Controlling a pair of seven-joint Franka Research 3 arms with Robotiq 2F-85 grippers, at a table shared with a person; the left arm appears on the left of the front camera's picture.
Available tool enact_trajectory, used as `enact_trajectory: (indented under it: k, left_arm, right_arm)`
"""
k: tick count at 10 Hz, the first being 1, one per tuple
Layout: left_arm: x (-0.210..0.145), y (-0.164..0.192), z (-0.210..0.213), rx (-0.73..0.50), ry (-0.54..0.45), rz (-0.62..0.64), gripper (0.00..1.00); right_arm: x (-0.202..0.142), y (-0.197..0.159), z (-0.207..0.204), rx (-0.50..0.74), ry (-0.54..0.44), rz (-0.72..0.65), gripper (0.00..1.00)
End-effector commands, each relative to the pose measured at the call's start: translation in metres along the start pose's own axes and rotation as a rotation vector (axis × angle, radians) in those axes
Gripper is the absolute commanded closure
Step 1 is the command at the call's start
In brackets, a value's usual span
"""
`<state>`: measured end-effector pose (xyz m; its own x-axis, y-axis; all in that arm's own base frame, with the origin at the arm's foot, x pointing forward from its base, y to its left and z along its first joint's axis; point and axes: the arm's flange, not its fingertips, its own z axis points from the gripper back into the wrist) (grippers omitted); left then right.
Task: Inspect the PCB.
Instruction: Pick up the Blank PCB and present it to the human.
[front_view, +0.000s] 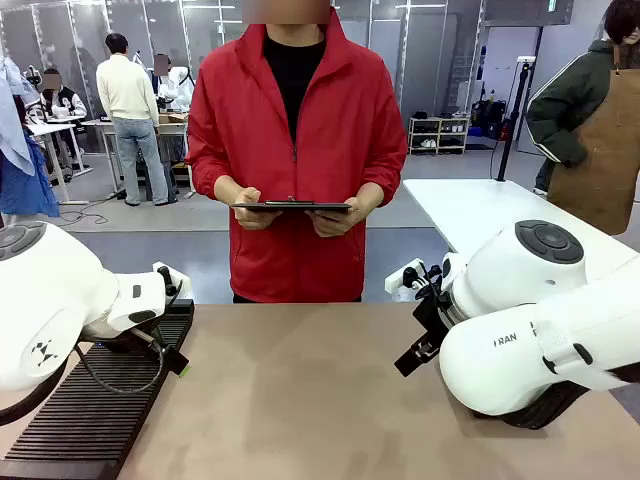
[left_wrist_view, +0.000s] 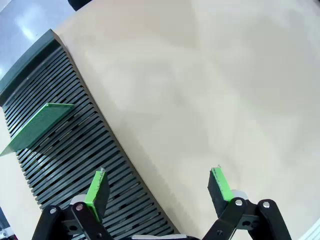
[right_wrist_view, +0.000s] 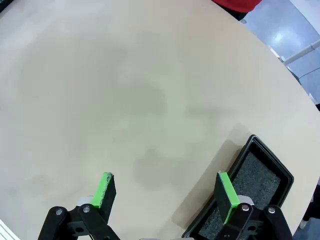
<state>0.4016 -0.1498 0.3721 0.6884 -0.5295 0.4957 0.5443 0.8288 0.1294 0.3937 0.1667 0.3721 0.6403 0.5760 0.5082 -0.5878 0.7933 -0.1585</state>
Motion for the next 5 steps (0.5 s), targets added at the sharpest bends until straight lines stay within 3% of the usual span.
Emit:
enact_trajectory:
  k: [1,5]
  left_arm:
    - [0.0001,-0.0002,0.0000,0.000,0.000,0.000,0.00]
    - [0.0001,-0.0002,0.0000,0.000,0.000,0.000,0.00]
  right_arm:
    - [0.0000,0.0000,0.0000,0.000,0.000,0.000,0.00]
    - [0.0000,0.0000,0.0000,0.000,0.000,0.000,0.00]
